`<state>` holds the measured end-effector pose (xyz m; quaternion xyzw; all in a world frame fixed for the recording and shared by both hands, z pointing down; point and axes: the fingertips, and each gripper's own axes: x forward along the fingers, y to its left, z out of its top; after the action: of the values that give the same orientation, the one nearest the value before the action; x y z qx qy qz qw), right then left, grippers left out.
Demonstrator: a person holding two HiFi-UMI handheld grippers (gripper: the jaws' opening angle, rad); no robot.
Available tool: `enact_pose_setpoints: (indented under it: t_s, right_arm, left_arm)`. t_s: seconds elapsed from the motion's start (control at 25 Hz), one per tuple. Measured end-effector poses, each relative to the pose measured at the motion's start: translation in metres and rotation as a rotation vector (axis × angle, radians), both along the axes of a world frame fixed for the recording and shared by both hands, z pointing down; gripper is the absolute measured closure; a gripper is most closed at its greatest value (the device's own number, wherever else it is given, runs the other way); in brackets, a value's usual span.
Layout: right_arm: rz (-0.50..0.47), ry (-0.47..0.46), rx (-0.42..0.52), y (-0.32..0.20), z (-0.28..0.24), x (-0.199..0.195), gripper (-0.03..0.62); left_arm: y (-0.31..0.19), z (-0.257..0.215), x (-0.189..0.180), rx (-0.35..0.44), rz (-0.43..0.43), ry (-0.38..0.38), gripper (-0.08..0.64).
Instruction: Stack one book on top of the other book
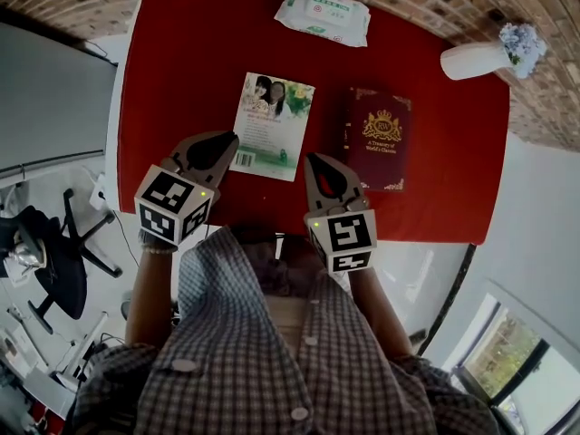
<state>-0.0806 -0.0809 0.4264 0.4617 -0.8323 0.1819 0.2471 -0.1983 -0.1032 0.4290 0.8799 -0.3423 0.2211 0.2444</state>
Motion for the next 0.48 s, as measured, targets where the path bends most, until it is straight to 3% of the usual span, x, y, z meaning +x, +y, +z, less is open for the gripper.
enact_pose_setpoints:
  t_s: [0.24, 0.36, 0.48]
  right_arm:
    - [-0.015, 0.041, -0.112, 0.017, 0.040, -0.008, 0.574]
    - [-0.026, 0.046, -0.170, 0.027, 0.056, -0.011, 0.482]
    - [-0.036, 0.048, -0.226, 0.036, 0.071, -0.012, 0.439]
  left_arm:
    - [0.006, 0.044, 0.000, -0.075, 0.077, -0.085, 0.483]
    - [0.009, 0.061, -0.001, -0.110, 0.098, -0.125, 0.474]
    - [0.012, 0.075, -0.003, -0.138, 0.104, -0.158, 0.471]
